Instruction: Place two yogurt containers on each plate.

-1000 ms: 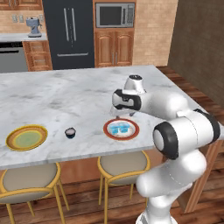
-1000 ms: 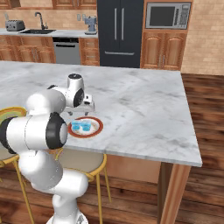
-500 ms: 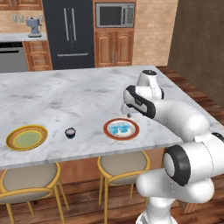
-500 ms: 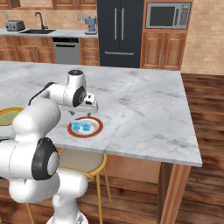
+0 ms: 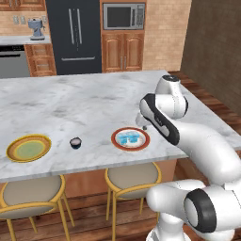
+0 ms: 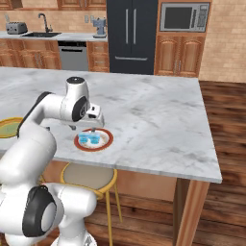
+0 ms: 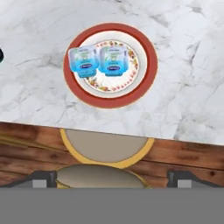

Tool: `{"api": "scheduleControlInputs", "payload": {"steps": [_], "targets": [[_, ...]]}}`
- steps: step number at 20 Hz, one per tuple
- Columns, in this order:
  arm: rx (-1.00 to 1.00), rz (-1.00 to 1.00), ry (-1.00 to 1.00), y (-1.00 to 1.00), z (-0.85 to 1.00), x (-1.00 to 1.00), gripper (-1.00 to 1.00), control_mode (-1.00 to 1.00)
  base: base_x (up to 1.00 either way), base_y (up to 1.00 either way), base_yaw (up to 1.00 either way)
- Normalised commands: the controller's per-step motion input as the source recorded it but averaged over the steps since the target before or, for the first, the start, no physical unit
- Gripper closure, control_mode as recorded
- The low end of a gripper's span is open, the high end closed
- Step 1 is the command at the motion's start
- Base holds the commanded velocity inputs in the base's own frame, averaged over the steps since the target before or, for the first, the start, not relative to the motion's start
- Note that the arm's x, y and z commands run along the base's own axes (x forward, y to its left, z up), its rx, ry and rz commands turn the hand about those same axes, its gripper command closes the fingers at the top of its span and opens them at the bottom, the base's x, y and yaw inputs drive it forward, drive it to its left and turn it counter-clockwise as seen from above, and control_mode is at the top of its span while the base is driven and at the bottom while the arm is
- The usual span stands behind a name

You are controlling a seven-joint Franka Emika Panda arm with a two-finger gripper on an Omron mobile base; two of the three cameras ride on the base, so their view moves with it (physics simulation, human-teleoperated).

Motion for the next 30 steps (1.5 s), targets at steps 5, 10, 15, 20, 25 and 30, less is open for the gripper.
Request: {"api": "scheduleControlInputs", "payload": {"steps": [5, 10, 15, 20, 25, 30], "targets": [[0.00, 0.00, 0.00, -0.09, 0.23, -0.29, -1.00, -1.00, 0.00, 0.00, 0.00], [0.00, 0.00, 0.00, 0.00, 0.06, -0.14, -1.00, -1.00, 0.00, 0.00, 0.00], [0.00, 0.00, 0.00, 0.00, 0.00, -0.02, -1.00, -1.00, 0.00, 0.00, 0.00], [0.00, 0.00, 0.00, 0.00, 0.00, 0.00, -1.00, 1.00, -0.01, 0.00, 0.00], [0.00, 0.00, 0.00, 0.00, 0.00, 0.00, -1.00, 1.00, -0.43, 0.35, 0.00], [0.00, 0.00, 0.00, 0.00, 0.00, 0.00, -1.00, 1.00, -0.76, 0.73, 0.00]]}}
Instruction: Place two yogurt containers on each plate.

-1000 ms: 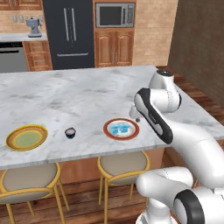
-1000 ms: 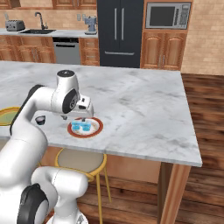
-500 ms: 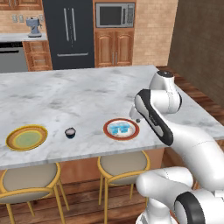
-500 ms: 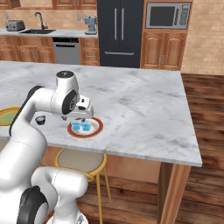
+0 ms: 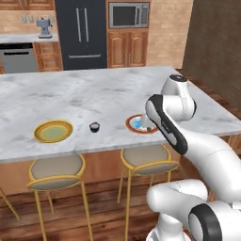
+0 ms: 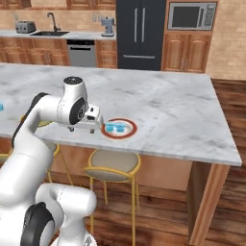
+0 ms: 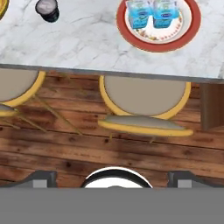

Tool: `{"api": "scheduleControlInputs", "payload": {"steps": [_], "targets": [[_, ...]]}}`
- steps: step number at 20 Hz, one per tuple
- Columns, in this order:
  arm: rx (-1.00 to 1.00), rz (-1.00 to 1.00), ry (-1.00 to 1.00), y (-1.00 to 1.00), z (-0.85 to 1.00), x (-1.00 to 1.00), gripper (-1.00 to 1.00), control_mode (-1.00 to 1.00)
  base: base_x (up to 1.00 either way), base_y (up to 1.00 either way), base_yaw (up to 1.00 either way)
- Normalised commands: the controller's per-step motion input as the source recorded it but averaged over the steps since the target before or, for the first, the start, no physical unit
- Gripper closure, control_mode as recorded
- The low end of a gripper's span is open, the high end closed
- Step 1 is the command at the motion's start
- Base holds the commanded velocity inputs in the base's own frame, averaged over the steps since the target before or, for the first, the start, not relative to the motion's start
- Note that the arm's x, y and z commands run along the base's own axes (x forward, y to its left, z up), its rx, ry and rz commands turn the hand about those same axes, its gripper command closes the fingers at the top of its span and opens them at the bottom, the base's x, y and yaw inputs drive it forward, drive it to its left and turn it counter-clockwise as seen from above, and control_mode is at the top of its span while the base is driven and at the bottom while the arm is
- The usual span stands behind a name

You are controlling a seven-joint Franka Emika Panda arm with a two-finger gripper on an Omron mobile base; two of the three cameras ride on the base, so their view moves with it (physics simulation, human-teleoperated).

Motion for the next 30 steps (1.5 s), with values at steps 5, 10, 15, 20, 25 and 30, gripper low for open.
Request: {"api": "scheduleControlInputs", "payload": {"steps": [5, 10, 15, 20, 25, 30], "targets": [[0.00, 0.00, 0.00, 0.00, 0.00, 0.00, -1.00, 1.00, -0.19, 0.99, 0.00], [0.00, 0.00, 0.00, 0.00, 0.00, 0.00, -1.00, 1.00, 0.06, 0.83, 0.00], [0.00, 0.00, 0.00, 0.00, 0.00, 0.00, -1.00, 1.00, 0.28, 0.67, 0.00], [0.00, 0.00, 0.00, 0.00, 0.00, 0.00, -1.00, 1.00, 0.41, 0.28, 0.00], [0.00, 0.00, 0.00, 0.00, 0.00, 0.00, -1.00, 1.00, 0.49, 0.08, 0.00], [0.00, 0.00, 0.00, 0.00, 0.00, 0.00, -1.00, 1.00, 0.45, 0.22, 0.00]]}}
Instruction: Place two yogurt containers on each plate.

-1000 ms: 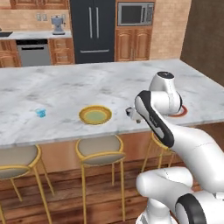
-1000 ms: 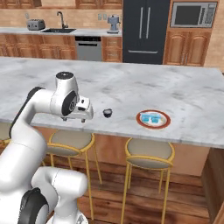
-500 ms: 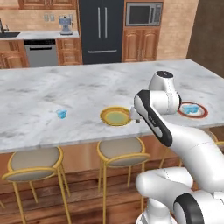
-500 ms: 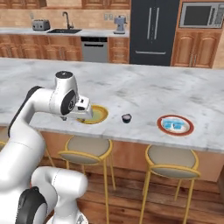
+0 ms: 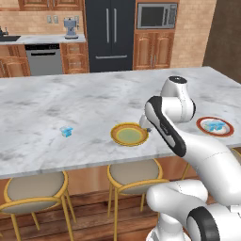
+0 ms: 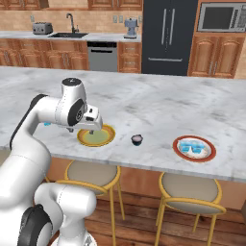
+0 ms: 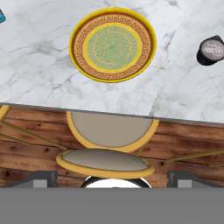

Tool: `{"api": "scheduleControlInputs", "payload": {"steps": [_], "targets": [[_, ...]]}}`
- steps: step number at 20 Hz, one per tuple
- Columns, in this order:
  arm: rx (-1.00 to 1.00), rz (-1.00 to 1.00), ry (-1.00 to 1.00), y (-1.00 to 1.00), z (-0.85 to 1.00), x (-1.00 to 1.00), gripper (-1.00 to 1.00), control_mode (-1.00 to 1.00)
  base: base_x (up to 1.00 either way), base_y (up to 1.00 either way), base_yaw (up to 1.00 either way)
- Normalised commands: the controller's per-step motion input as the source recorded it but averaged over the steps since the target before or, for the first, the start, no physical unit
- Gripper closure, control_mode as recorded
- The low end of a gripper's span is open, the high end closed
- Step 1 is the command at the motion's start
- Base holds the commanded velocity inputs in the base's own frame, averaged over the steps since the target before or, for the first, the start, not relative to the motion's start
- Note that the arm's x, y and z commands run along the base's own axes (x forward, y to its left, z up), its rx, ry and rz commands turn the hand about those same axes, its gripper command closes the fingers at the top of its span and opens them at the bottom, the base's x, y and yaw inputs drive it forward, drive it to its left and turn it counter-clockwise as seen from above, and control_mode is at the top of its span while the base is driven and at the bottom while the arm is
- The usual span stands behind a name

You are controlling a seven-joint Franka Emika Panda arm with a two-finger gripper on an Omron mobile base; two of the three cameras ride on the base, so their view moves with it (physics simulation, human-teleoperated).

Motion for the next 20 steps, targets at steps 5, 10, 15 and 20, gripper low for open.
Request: {"api": "scheduleControlInputs", "payload": {"steps": [5, 10, 15, 20], "targets": [[0.00, 0.00, 0.00, 0.00, 0.00, 0.00, -1.00, 1.00, 0.32, 0.26, -0.04], [0.00, 0.00, 0.00, 0.00, 0.00, 0.00, -1.00, 1.00, 0.20, 0.39, 0.00], [0.00, 0.00, 0.00, 0.00, 0.00, 0.00, -1.00, 1.00, 0.27, 0.25, 0.00], [0.00, 0.00, 0.00, 0.00, 0.00, 0.00, -1.00, 1.00, 0.49, 0.00, 0.00]]}}
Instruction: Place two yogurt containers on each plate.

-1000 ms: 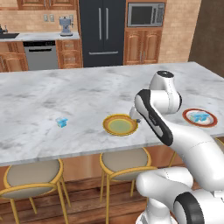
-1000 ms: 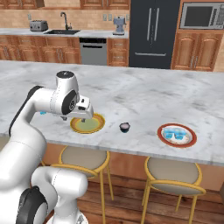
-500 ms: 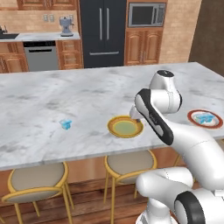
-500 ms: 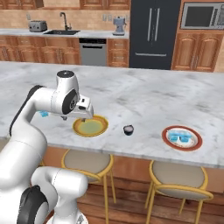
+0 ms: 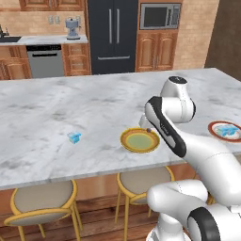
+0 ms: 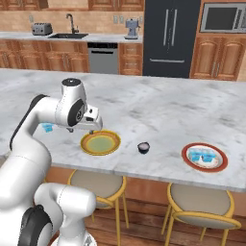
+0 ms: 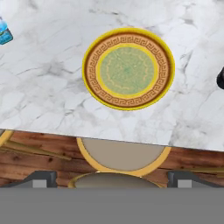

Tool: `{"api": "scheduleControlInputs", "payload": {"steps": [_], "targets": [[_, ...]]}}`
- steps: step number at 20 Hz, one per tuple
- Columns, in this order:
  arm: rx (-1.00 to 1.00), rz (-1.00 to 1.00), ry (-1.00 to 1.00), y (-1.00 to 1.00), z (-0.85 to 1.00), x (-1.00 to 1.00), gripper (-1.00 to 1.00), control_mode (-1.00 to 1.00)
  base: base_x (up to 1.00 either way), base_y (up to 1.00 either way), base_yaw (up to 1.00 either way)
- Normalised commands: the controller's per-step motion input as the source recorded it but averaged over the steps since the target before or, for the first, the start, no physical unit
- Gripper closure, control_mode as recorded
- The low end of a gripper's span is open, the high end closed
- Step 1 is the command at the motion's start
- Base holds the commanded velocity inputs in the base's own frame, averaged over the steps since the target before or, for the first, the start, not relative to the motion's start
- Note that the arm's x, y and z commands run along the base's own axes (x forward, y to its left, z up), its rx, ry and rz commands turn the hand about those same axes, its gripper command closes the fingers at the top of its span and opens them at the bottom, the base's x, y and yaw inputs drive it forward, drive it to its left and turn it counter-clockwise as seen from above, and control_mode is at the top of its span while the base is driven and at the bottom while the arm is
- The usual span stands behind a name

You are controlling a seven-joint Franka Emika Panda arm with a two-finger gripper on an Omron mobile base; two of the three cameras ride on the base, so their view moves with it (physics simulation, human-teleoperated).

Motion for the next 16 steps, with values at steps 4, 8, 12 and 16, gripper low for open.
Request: {"api": "scheduleControlInputs", "payload": {"steps": [4, 8, 12, 16], "targets": [[0.00, 0.00, 0.00, 0.00, 0.00, 0.00, -1.00, 1.00, 0.62, 0.00, 0.00], [0.00, 0.00, 0.00, 0.00, 0.00, 0.00, -1.00, 1.00, 0.53, 0.00, 0.00], [0.00, 0.02, 0.00, 0.37, -0.08, 0.31, -1.00, -1.00, 0.13, 0.00, 0.00], [-0.02, 0.15, 0.00, 0.98, -0.26, 0.38, -1.00, -1.00, 0.00, 0.00, 0.00]]}}
